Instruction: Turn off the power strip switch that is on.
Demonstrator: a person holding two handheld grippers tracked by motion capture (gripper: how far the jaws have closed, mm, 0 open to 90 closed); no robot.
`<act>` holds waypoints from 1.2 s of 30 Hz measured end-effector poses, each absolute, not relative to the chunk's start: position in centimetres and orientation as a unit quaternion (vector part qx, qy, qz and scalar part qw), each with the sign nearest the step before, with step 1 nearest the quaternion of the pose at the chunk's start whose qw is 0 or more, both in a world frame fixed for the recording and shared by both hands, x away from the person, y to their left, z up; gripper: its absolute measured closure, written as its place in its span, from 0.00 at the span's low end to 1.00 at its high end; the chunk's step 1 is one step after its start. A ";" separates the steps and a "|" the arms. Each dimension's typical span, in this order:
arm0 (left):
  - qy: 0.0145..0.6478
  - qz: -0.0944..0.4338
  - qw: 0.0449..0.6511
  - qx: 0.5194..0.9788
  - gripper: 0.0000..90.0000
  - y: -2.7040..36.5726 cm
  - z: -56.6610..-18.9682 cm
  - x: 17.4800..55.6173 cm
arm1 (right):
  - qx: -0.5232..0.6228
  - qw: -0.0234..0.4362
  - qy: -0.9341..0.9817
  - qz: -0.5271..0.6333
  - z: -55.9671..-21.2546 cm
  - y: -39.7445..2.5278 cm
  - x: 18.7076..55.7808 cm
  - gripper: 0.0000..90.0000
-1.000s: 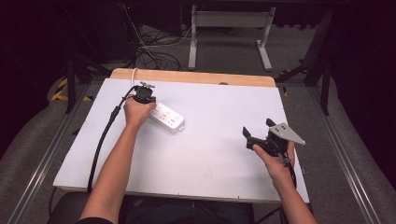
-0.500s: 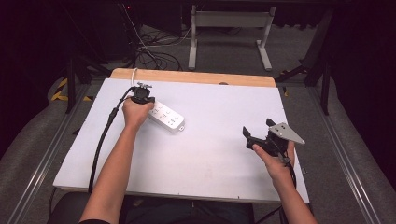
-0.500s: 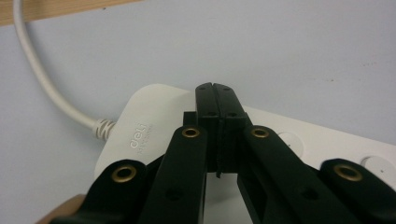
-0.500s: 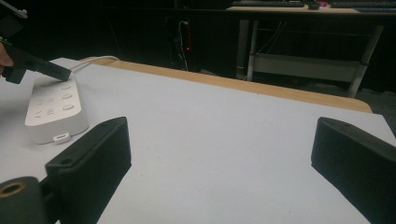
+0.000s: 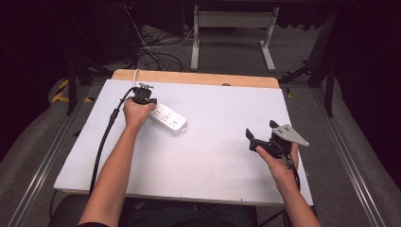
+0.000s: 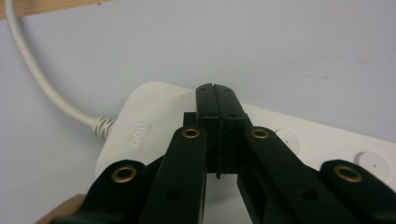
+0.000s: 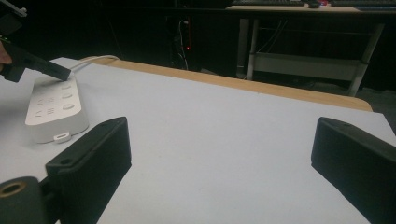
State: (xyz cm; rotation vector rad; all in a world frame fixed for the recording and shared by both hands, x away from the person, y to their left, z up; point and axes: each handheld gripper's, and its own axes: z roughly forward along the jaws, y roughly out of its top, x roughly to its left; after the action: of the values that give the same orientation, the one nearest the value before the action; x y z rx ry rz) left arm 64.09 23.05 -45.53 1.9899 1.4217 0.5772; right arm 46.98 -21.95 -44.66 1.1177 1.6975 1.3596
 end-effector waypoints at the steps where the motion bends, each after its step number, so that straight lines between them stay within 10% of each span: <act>1: 0.537 0.218 0.308 0.755 1.00 23.2 -45.5 64.1 | 0.430 0.340 0.652 0.523 -44.7 -22.0 47.0 0.06; 18: 0.526 0.237 0.407 0.708 1.00 26.0 -43.0 62.3 | 0.439 0.340 0.654 0.514 -45.0 -22.1 47.2 0.06; 36: 0.464 0.334 0.559 0.601 1.00 32.2 -37.2 48.7 | 0.437 0.346 0.654 0.511 -44.9 -21.9 47.1 0.06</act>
State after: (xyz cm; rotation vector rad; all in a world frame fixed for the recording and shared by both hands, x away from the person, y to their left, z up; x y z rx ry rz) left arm 48.66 32.17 -37.21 1.4161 1.0935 0.7872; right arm 47.05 -21.90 -44.90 1.1349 1.6987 1.3266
